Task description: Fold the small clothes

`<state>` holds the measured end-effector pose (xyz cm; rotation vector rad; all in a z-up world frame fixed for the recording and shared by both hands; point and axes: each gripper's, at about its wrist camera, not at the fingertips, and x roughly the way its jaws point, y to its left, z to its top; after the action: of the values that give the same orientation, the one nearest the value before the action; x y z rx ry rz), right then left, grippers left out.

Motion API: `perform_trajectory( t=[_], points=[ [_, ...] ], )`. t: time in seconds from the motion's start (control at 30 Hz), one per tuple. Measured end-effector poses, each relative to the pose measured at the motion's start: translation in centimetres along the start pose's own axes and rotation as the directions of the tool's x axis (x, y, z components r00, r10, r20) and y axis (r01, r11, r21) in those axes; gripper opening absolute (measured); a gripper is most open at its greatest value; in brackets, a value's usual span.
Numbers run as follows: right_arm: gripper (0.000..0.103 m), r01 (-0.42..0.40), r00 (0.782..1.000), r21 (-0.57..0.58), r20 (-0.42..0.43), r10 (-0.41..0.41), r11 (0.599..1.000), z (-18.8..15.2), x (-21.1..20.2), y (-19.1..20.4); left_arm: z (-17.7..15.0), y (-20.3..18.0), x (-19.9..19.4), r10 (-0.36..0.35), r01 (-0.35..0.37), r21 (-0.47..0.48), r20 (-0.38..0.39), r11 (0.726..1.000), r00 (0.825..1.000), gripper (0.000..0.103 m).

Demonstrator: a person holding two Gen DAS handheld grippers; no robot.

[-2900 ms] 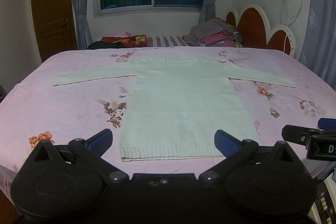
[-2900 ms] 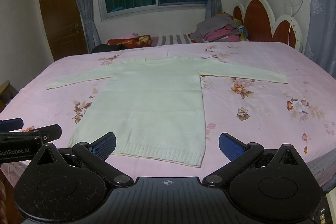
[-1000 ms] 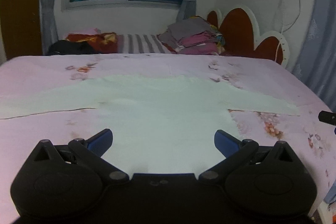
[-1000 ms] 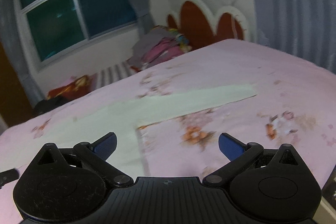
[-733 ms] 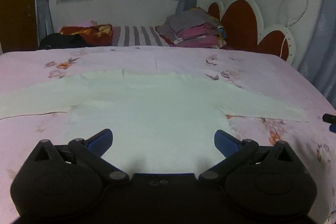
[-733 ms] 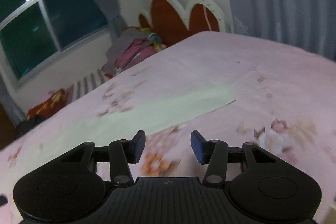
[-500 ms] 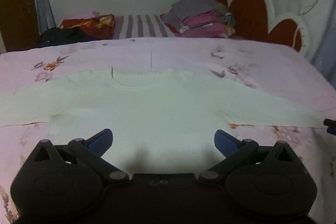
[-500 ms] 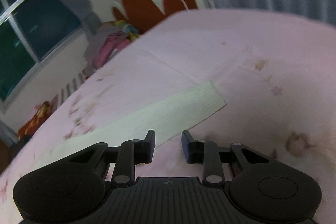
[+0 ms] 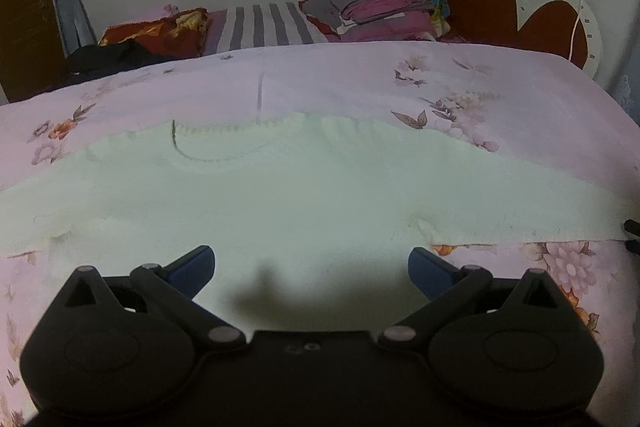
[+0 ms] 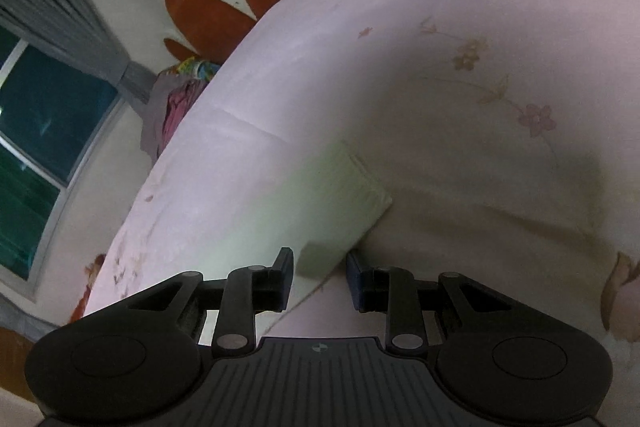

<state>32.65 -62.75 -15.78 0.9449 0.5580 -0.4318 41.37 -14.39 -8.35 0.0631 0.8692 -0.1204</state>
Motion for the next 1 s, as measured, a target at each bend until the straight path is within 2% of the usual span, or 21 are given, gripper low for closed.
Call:
perform_trajectory(
  t=[0.03, 0.07, 0.1, 0.13, 0.2, 0.27, 0.33, 0.4, 0.47, 0.63, 0.7, 0.83, 1.0],
  points=[
    [0.028, 0.007, 1.000, -0.009, 0.007, -0.007, 1.000, 0.0, -0.1, 0.0, 0.0, 0.3, -0.2, -0.002, 0.002, 0.001, 0.004, 1.000, 1.000, 0.103],
    [0.023, 0.016, 1.000, -0.021, 0.014, -0.015, 1.000, -0.1, -0.3, 0.1, 0.2, 0.6, -0.2, -0.001, 0.001, -0.002, 0.008, 1.000, 1.000, 0.103],
    [0.003, 0.043, 0.999, -0.041, 0.019, -0.042, 0.998, -0.1, -0.3, 0.3, 0.3, 1.1, -0.4, 0.000, 0.000, -0.007, 0.010, 1.000, 1.000, 0.103],
    [0.001, 0.084, 0.996, -0.075, 0.024, -0.083, 0.994, 0.0, -0.1, 0.7, 0.2, 1.8, -0.5, 0.005, -0.005, -0.012, 0.010, 1.000, 1.000, 0.103],
    [0.002, 0.099, 0.995, -0.079, 0.027, -0.097, 0.992, 0.1, -0.3, 0.8, 0.2, 3.6, -0.7, 0.024, -0.024, -0.018, 0.003, 1.000, 1.000, 0.103],
    [0.002, 0.138, 0.990, -0.147, 0.036, -0.134, 0.980, -0.2, -1.0, 2.4, -0.1, 5.8, -0.9, 0.030, -0.031, -0.026, -0.009, 0.999, 0.999, 0.103],
    [0.002, 0.081, 0.996, -0.221, 0.056, -0.071, 0.972, -1.4, -2.4, 4.9, -0.6, 8.3, -0.7, 0.041, -0.042, -0.019, -0.030, 0.999, 0.999, 0.103],
    [0.002, 0.035, 0.998, -0.330, 0.053, -0.019, 0.943, -3.6, -3.8, 8.4, -1.3, 10.7, -0.5, 0.072, -0.072, 0.000, -0.034, 0.997, 0.997, 0.103],
    [0.002, -0.014, 0.999, -0.402, 0.032, 0.030, 0.916, -6.3, -5.2, 11.8, -2.0, 13.1, -0.3, 0.069, -0.068, 0.008, -0.038, 0.998, 0.997, 0.103],
    [0.002, -0.122, 0.992, -0.517, -0.049, 0.113, 0.847, -14.6, -7.3, 20.2, -3.3, 19.8, -1.1, 0.063, -0.063, -0.065, -0.015, 0.996, 0.998, 0.103],
    [0.002, -0.162, 0.987, -0.569, -0.097, 0.130, 0.806, -18.5, -6.6, 24.0, -3.9, 22.6, -1.8, 0.073, -0.073, -0.098, -0.003, 0.992, 0.997, 0.103],
    [0.002, -0.242, 0.969, -0.641, -0.197, 0.148, 0.729, -26.9, -4.3, 30.2, -5.2, 27.5, -3.1, 0.049, -0.050, -0.158, -0.007, 0.986, 0.999, 0.103],
    [0.002, -0.339, 0.935, -0.700, -0.325, 0.142, 0.629, -36.6, -2.7, 35.0, -6.7, 32.0, -4.4, 0.081, -0.083, -0.203, -0.020, 0.976, 0.997, 0.103]
  ],
)
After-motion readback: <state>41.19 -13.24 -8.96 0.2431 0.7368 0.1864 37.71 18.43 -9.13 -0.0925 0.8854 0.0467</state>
